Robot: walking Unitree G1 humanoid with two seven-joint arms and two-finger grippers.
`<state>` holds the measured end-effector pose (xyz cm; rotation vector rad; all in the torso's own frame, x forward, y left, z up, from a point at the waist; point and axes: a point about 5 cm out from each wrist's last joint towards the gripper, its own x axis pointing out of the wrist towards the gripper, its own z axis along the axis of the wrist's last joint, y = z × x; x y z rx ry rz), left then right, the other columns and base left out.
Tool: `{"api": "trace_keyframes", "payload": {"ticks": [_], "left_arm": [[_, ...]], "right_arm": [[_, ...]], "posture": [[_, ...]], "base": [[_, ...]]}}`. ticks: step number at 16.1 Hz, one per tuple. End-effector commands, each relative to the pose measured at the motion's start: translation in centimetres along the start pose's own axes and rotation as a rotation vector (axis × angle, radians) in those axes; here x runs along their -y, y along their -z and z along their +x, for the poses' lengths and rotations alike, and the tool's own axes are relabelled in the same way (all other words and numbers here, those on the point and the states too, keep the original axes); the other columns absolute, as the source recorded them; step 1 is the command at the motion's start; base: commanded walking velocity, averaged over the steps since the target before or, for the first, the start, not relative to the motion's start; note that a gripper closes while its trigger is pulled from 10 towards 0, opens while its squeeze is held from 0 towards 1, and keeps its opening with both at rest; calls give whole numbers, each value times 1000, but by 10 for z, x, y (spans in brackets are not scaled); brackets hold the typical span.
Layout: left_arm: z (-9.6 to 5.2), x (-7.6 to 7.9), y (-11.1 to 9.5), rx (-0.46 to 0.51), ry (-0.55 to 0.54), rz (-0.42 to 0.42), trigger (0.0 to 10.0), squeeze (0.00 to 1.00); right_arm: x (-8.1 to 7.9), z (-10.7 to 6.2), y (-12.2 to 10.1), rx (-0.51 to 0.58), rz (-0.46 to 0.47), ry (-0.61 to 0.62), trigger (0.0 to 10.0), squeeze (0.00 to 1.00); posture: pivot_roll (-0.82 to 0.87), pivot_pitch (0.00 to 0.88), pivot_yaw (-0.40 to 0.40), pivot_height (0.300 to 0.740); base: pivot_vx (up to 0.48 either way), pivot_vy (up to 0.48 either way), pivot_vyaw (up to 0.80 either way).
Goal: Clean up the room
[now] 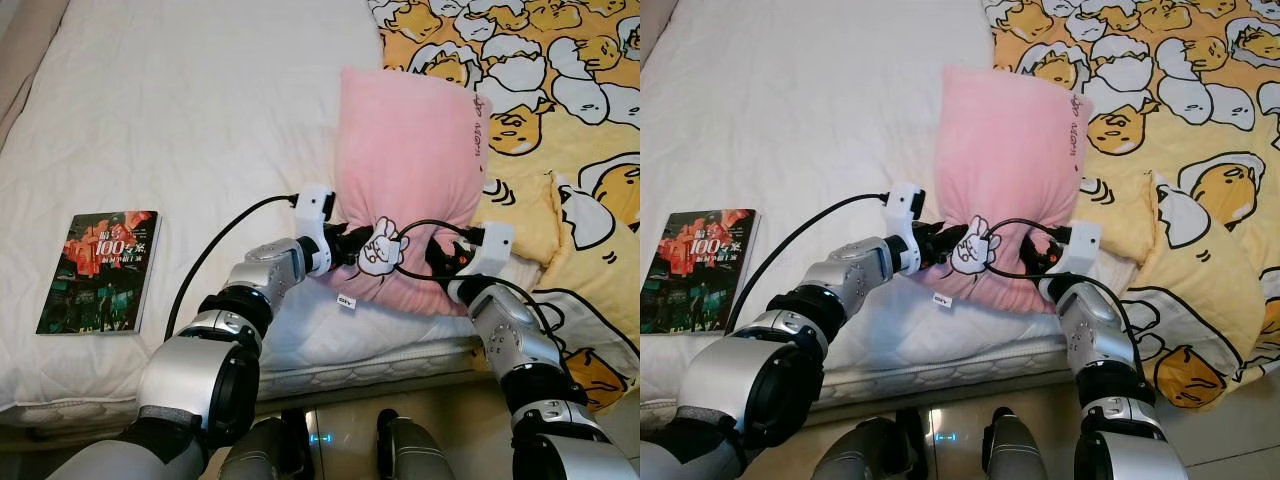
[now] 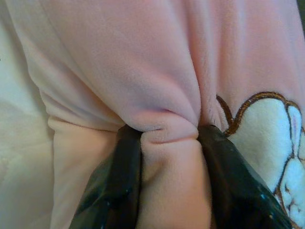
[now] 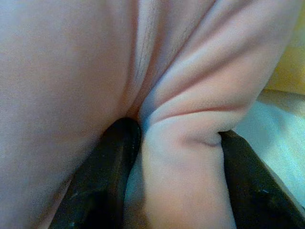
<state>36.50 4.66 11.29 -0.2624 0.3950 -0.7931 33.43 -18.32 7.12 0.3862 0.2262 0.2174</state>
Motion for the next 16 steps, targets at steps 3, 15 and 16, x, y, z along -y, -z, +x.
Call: {"api": "trace_keyframes", "payload": {"ticks": [3, 15, 16], "left_arm": [[3, 5, 13, -51, 10, -3, 0, 0], [-6, -12, 5, 90, -155, 56, 0, 0], [-6, -12, -4, 118, -161, 86, 0, 0]], "right_arm": [[-8, 4, 11, -47, 18, -15, 0, 0], [4, 1, 18, -63, 15, 57, 0, 0], [-3, 7, 6, -27, -19, 35, 0, 0]], "posture": [[-154, 182, 39, 740], [-137, 141, 47, 740], [-134, 115, 48, 740]], "base": [[0, 0, 0], [0, 0, 0], [0, 0, 0]]}}
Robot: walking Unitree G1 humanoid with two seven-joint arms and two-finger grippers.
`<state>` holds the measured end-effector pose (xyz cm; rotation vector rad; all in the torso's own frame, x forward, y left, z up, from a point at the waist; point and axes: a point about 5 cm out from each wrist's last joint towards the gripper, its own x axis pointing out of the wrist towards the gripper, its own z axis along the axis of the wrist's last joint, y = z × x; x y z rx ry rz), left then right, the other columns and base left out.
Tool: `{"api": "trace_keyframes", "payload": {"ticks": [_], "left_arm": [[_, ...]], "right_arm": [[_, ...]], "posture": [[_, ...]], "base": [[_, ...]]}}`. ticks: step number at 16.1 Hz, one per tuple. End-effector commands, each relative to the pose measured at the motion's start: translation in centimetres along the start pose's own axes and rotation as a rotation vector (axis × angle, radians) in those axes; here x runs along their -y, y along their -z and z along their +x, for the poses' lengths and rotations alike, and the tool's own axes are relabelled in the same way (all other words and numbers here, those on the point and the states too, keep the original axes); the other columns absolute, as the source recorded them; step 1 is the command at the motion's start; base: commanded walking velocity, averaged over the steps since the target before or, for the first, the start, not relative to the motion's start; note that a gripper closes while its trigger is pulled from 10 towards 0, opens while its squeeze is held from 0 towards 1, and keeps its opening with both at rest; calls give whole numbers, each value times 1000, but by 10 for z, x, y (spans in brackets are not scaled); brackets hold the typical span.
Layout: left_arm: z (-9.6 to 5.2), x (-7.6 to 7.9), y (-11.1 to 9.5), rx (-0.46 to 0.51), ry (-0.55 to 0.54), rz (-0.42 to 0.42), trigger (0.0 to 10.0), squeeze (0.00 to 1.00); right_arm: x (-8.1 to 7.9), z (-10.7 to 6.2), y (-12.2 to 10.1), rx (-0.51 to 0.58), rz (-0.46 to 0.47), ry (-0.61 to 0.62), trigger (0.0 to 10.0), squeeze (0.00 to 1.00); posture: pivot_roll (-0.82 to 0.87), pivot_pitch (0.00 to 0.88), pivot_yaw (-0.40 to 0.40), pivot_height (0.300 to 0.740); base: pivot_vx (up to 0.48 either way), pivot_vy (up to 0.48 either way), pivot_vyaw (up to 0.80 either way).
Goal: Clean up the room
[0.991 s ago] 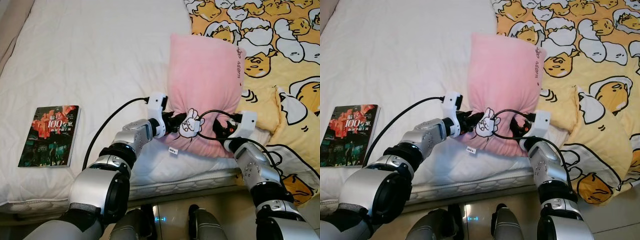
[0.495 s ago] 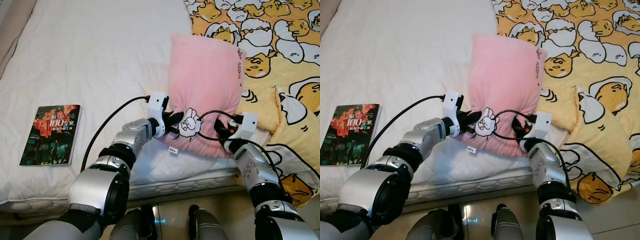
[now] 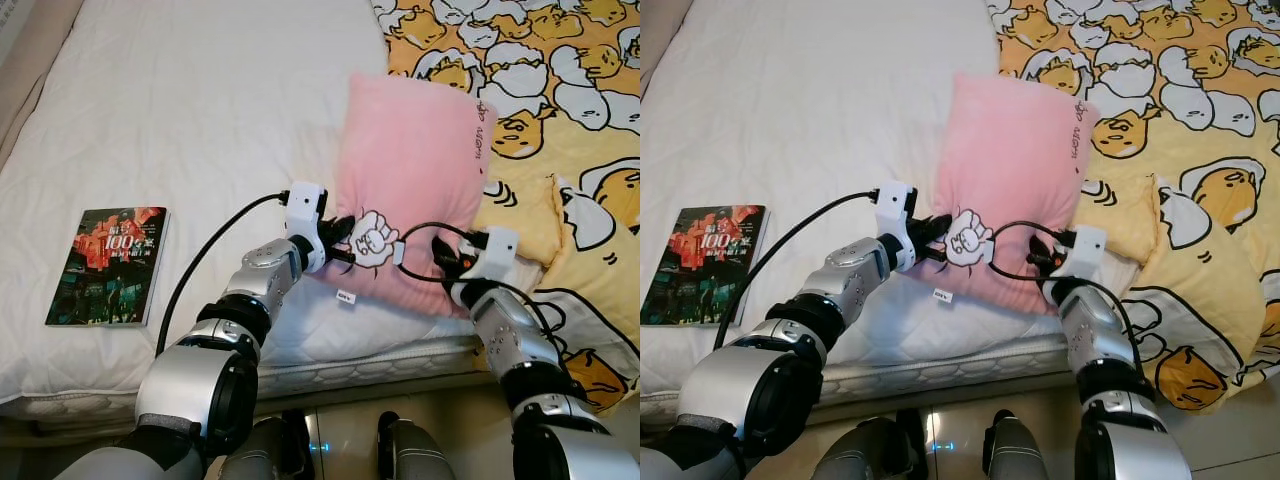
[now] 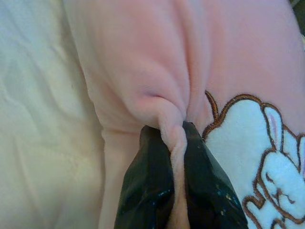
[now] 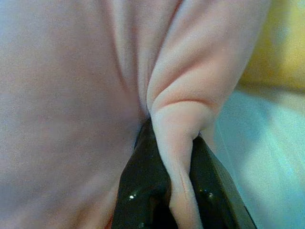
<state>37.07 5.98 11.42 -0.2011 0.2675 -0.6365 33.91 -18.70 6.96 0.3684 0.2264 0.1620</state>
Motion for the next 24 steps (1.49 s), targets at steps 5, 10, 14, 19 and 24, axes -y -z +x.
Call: {"api": "trace_keyframes", "payload": {"ticks": [5, 10, 14, 19, 24], "left_arm": [[2, 0, -73, 237, 1, 132, 0, 0], [-22, -23, -102, 365, -131, 266, 10000, 0], [-22, -24, -103, 377, -188, 296, 10000, 0], [-17, -19, -86, 349, -257, 250, 10000, 0], [-12, -12, -79, 335, -265, 249, 10000, 0]], "right_arm": [[-41, 23, -74, 211, -95, -135, 0, 0], [-46, 21, -105, 302, -206, -135, 510, 0], [-39, 18, -79, 239, -246, -78, 10000, 0], [-33, 14, -68, 239, -236, -54, 10000, 0], [-32, 13, -67, 232, -266, -60, 10000, 0]], "posture": [[-80, 0, 42, 740], [-36, 0, 39, 740], [-38, 0, 46, 740], [-56, 0, 57, 740], [-58, 0, 51, 740]], "base": [[0, 0, 0], [0, 0, 0], [0, 240, 0], [0, 480, 203], [0, 480, 424]]}}
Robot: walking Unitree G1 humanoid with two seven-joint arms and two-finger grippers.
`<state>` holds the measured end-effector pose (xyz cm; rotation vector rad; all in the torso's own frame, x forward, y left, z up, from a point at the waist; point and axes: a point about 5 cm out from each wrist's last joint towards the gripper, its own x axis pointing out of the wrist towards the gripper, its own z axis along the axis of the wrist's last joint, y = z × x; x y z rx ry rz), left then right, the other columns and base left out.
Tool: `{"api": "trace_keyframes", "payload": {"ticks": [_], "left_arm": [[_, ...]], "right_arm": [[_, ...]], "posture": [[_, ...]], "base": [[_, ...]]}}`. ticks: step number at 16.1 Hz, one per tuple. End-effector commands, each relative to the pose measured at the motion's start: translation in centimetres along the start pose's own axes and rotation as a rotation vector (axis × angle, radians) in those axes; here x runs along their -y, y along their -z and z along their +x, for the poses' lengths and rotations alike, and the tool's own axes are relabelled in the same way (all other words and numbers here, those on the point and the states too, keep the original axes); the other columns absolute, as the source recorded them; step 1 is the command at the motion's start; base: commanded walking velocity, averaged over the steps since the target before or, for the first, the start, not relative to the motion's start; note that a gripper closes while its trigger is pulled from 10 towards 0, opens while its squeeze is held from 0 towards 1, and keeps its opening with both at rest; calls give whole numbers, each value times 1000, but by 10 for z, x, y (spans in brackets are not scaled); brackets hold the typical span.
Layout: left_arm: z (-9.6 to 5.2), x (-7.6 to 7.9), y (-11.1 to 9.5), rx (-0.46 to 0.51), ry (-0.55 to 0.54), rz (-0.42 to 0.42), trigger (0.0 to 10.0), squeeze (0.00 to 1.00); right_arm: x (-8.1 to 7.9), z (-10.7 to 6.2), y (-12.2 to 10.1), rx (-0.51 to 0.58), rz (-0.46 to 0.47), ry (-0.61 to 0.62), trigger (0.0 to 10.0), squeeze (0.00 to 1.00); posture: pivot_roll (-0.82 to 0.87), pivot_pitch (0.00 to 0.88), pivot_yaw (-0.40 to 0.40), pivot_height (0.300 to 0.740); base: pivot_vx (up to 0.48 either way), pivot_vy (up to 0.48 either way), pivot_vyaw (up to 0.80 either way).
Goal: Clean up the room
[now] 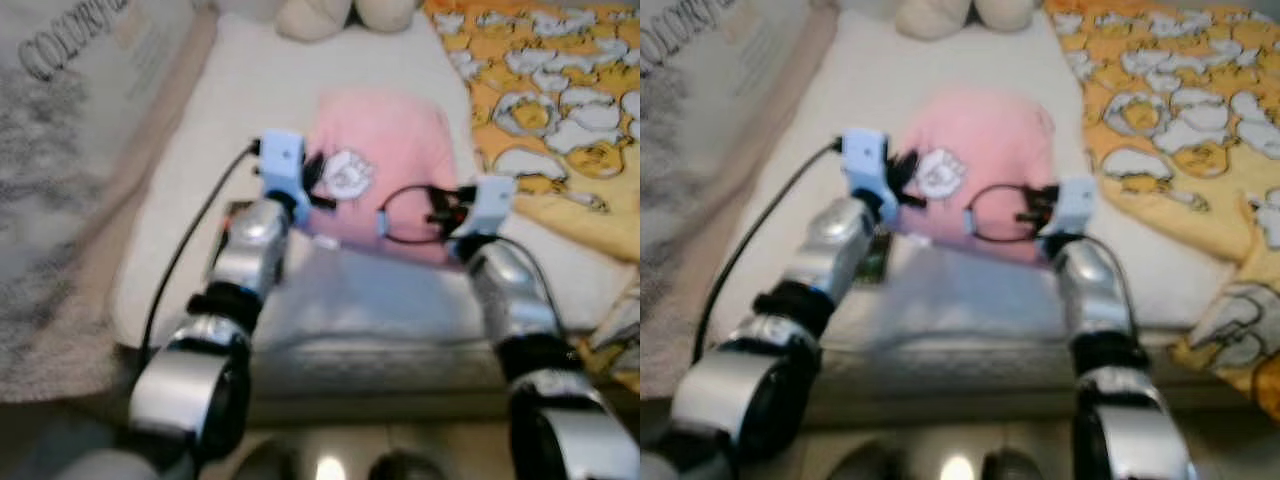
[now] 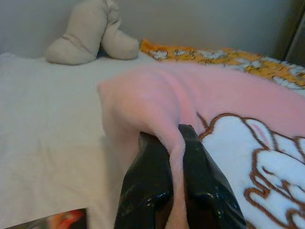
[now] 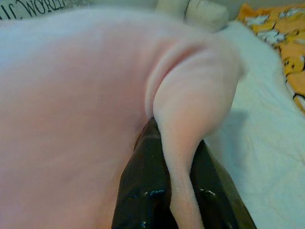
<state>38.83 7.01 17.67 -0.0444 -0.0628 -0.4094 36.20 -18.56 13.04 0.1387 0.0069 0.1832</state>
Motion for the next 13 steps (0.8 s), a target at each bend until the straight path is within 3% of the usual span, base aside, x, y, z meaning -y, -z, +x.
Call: {"api": "trace_keyframes", "payload": {"ticks": [1, 4, 7, 13], "left_arm": [[-1, -15, -12, 42, -49, 24, 10000, 0], [0, -14, -14, 41, -72, 42, 10000, 0], [0, -13, -9, 21, -103, 71, 10000, 0], [-2, -17, -5, 3, -123, 133, 10000, 0]], "right_arm": [[-8, 5, -8, 39, -17, -27, 10000, 0], [-7, 7, -8, 25, -28, -28, 10000, 0], [-10, 7, -3, 1, -33, -31, 10000, 0], [-9, 6, -1, 2, -40, -16, 10000, 0]], "posture": [[-57, 0, 50, 740], [-51, 0, 42, 740], [-48, 0, 39, 740], [-45, 0, 34, 740]], "base": [[0, 480, 431], [0, 480, 421], [0, 0, 148], [277, -284, 223]]}}
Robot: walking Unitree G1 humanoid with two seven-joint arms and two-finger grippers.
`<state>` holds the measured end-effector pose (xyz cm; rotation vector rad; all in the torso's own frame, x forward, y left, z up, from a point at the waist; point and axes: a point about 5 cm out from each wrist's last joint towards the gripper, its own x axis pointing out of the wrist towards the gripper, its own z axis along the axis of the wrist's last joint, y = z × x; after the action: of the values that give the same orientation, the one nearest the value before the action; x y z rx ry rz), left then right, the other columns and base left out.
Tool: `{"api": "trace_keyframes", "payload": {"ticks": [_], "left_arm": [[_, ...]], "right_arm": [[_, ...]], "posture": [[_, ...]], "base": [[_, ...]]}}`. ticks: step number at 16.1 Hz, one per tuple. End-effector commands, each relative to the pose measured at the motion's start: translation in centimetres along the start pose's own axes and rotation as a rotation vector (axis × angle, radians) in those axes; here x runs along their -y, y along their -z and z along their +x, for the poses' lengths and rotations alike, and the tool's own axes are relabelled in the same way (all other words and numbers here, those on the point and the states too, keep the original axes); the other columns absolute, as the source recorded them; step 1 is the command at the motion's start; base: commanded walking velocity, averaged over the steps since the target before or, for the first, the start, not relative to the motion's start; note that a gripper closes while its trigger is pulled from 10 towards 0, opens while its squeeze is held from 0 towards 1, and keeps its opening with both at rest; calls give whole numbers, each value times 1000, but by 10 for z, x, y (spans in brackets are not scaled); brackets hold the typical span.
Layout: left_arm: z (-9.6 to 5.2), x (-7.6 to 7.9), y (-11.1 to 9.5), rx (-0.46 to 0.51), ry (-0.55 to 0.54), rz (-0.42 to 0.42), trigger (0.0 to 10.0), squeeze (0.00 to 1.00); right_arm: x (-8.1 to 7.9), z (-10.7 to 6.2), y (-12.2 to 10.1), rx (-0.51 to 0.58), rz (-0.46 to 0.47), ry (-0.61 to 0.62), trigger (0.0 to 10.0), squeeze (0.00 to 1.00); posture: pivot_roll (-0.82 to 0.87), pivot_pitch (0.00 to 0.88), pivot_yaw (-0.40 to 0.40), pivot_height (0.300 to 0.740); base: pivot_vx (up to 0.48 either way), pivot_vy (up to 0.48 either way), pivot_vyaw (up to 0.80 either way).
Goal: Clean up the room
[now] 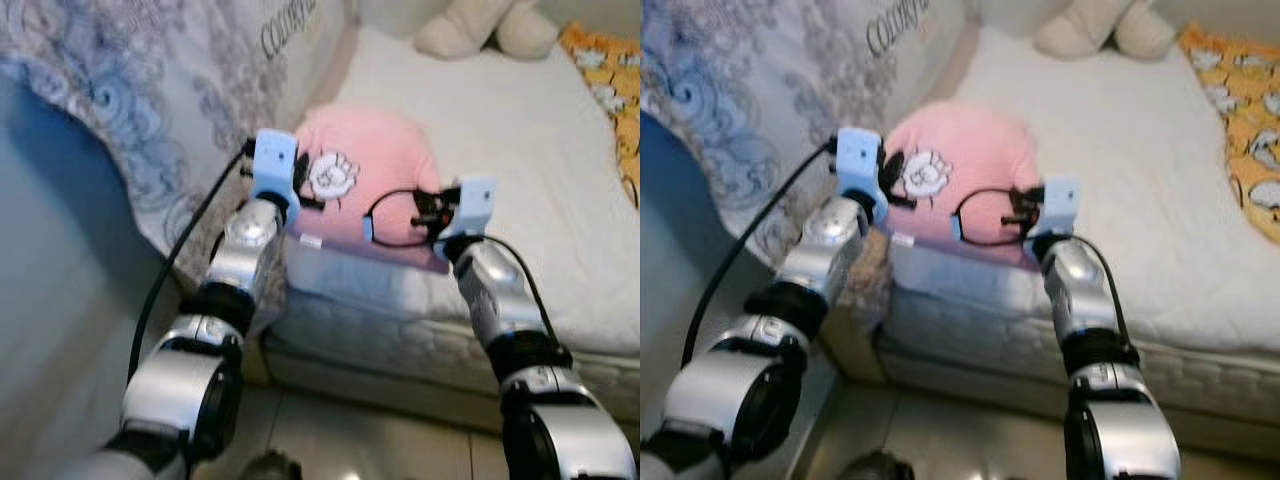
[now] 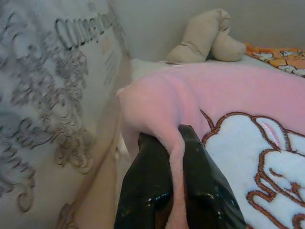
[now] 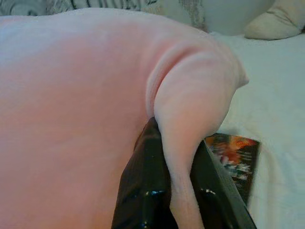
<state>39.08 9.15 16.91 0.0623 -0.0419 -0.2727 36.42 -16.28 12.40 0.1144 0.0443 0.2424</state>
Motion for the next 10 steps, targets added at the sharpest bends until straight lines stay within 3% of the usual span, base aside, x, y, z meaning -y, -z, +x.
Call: {"api": "trace_keyframes", "payload": {"ticks": [1, 4, 7, 10], "left_arm": [[4, 3, -13, 46, -1, 31, 10000, 0], [4, 2, -16, 65, -7, 20, 10000, 0], [4, -2, -13, 47, -86, -7, 10000, 0], [4, -2, -12, 40, -89, -1, 10000, 0]], "right_arm": [[12, -2, -10, 45, -20, 44, 10000, 0], [12, -3, -10, 45, -19, 42, 10000, 0], [10, -4, -9, 44, -23, 31, 10000, 0], [10, -4, -7, 37, -32, 26, 10000, 0]], "posture": [[-45, 0, 31, 740], [-50, 0, 30, 740], [-55, 0, 32, 740], [-56, 0, 32, 740]], "base": [[0, 0, 0], [0, 0, 0], [480, 0, 0], [480, 0, 0]]}}
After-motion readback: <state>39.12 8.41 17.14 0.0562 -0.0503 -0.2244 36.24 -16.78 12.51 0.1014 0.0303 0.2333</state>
